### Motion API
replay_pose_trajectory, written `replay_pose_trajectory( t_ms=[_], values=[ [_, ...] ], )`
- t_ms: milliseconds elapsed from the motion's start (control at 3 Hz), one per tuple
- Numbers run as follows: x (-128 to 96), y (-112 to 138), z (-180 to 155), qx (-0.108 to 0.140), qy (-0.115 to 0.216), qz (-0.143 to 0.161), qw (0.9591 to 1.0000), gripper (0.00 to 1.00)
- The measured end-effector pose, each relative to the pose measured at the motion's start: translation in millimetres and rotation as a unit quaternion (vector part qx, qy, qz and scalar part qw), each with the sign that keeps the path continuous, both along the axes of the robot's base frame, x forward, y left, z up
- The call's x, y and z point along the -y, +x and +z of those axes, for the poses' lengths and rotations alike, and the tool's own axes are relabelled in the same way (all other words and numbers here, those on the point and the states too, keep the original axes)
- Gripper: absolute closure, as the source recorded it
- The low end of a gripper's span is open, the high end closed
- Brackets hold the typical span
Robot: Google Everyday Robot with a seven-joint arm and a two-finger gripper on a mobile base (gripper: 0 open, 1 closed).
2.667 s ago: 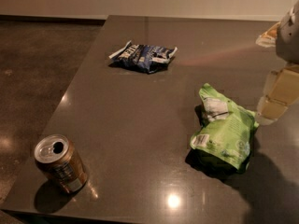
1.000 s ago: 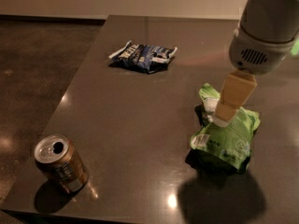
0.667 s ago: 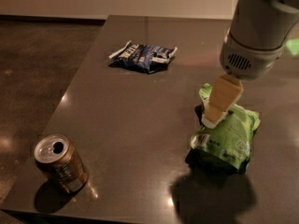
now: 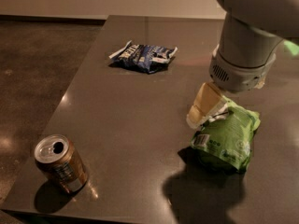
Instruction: Move green rice chip bag near blue chip bag
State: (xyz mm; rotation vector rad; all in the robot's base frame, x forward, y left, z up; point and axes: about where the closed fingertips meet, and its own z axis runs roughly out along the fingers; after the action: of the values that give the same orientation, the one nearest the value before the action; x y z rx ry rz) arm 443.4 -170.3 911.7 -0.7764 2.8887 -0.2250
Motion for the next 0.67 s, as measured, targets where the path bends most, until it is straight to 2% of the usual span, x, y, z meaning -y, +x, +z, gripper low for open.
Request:
replay_pose_trajectory(
  t_ms=[333, 667],
  values=[
    [-5.1, -2.4, -16.5, -0.014, 0.018, -0.074, 0.9970, 0.00],
    [-7.0, -6.3, -28.0, -0.026, 0.022, -0.117, 0.9926, 0.00]
  ],
)
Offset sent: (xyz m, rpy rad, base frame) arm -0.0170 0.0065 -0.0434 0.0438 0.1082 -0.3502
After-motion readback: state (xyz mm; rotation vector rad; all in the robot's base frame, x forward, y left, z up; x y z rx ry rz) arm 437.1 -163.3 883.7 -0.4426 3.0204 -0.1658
